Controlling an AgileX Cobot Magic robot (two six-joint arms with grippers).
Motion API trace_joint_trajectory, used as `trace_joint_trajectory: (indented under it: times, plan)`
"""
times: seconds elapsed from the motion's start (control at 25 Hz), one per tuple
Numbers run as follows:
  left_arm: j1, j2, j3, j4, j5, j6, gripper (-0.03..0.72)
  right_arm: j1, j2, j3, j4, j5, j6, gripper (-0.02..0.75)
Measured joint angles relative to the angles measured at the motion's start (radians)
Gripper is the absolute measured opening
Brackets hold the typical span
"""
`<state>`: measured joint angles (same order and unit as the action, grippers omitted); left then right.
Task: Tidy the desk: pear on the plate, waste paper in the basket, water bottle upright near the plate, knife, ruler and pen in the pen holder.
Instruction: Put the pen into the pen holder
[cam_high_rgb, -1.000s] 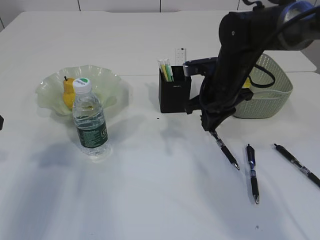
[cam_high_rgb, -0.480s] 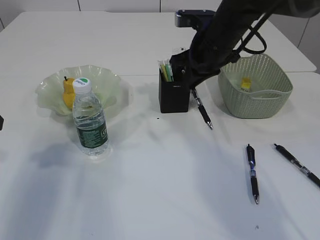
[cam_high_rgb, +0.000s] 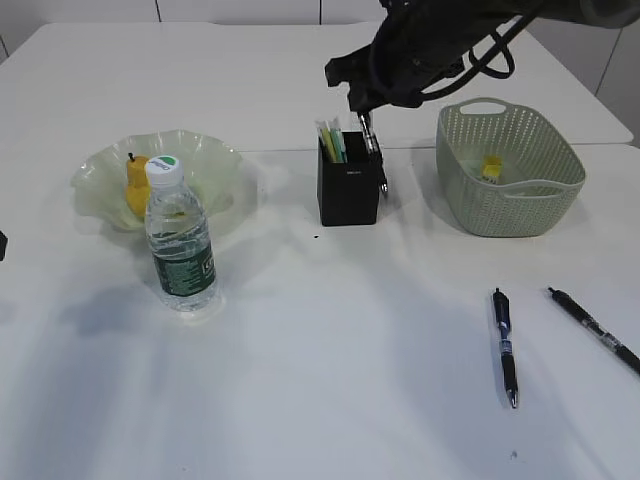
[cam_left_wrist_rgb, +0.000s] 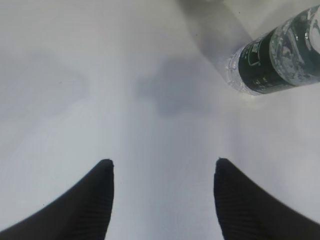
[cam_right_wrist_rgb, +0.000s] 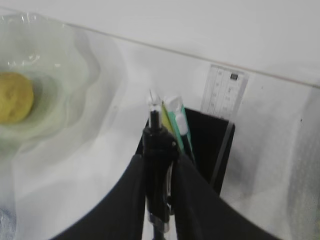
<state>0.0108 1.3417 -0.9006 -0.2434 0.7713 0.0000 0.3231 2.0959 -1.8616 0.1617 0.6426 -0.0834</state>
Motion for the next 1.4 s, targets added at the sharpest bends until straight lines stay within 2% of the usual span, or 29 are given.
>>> trace_joint_trajectory:
  times: [0.44,0.68,1.4]
  plan:
    - [0.000,0.000,0.000,0.000,0.003,0.000,0.447,0.000,0.029,0.000,0.002,-0.341,-0.004,0.106]
    - [0.000,0.000,0.000,0.002,0.005,0.000,0.447,0.000,0.059,0.000,0.002,-0.458,-0.006,0.106]
    - [0.000,0.000,0.000,0.010,0.003,0.000,0.447,0.000,0.173,0.000,0.014,-0.505,-0.006,0.105]
